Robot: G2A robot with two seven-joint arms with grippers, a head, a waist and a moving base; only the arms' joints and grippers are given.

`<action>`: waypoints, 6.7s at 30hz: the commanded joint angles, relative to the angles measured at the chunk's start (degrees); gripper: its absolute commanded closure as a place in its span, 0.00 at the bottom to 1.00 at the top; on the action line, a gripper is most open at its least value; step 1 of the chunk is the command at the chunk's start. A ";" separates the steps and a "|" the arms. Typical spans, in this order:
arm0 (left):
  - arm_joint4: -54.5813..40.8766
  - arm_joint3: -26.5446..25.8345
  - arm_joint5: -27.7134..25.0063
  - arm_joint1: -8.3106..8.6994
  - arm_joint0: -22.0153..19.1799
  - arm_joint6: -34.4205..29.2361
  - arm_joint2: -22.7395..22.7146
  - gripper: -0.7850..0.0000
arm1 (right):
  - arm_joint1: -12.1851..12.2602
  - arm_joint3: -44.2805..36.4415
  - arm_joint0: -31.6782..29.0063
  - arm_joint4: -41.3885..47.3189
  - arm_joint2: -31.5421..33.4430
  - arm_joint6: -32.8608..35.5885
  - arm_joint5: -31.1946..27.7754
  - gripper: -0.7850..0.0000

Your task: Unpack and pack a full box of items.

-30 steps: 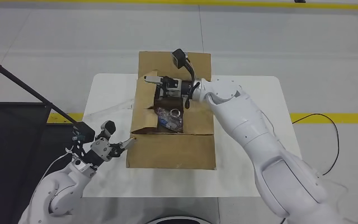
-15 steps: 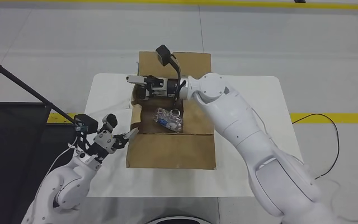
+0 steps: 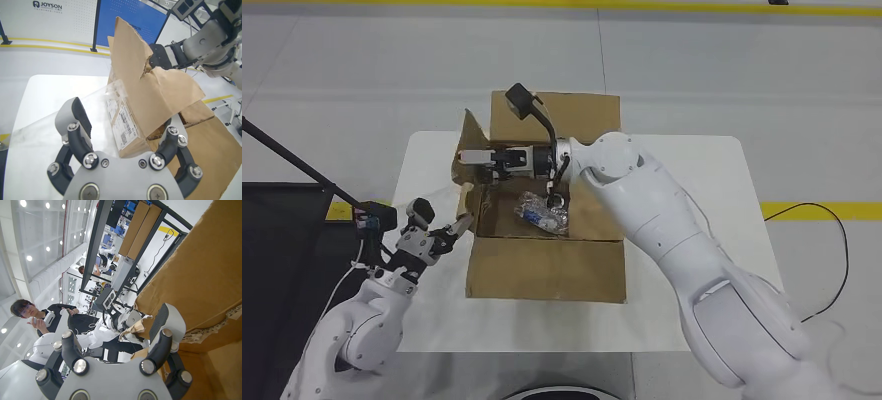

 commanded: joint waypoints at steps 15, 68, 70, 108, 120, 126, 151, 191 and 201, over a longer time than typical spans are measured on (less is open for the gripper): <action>-3.69 7.00 -0.75 0.11 1.06 -1.43 -6.00 0.00 | 6.97 -12.37 -7.79 -9.11 10.17 -0.03 -4.43 0.00; -12.16 -15.49 -2.50 1.21 -9.87 -22.40 0.14 0.00 | 21.96 -62.31 -46.55 -19.04 39.41 4.05 -7.27 0.00; -9.48 -14.08 -0.88 1.20 -13.98 -24.80 4.60 0.00 | 22.84 -63.63 -48.67 -19.17 40.67 3.38 -7.94 0.00; -31.69 22.58 16.00 -3.31 -48.19 -44.75 33.07 0.00 | 25.54 -63.68 -53.10 -18.12 44.74 1.54 -9.77 0.00; -38.02 33.09 14.46 -5.39 -52.48 -42.17 38.78 0.00 | 25.54 -63.68 -53.10 -18.12 44.74 1.54 -9.77 0.00; -41.85 36.84 12.35 -6.13 -53.95 -41.92 39.64 0.00 | 25.54 -63.68 -53.10 -18.12 44.74 1.54 -9.77 0.00; -44.35 23.98 14.14 -6.24 -53.97 -38.86 38.69 0.00 | 26.98 -69.03 -59.87 -18.22 52.16 -4.21 -10.94 0.00; -45.69 36.08 15.62 -14.22 -64.64 -32.21 51.30 0.00 | 31.24 -72.99 -75.09 -14.76 65.85 -10.17 -15.08 0.00; -39.59 14.01 18.07 -8.48 -51.55 -37.54 31.25 0.00 | 32.39 -82.48 -67.72 -23.80 62.08 -8.68 -4.04 0.00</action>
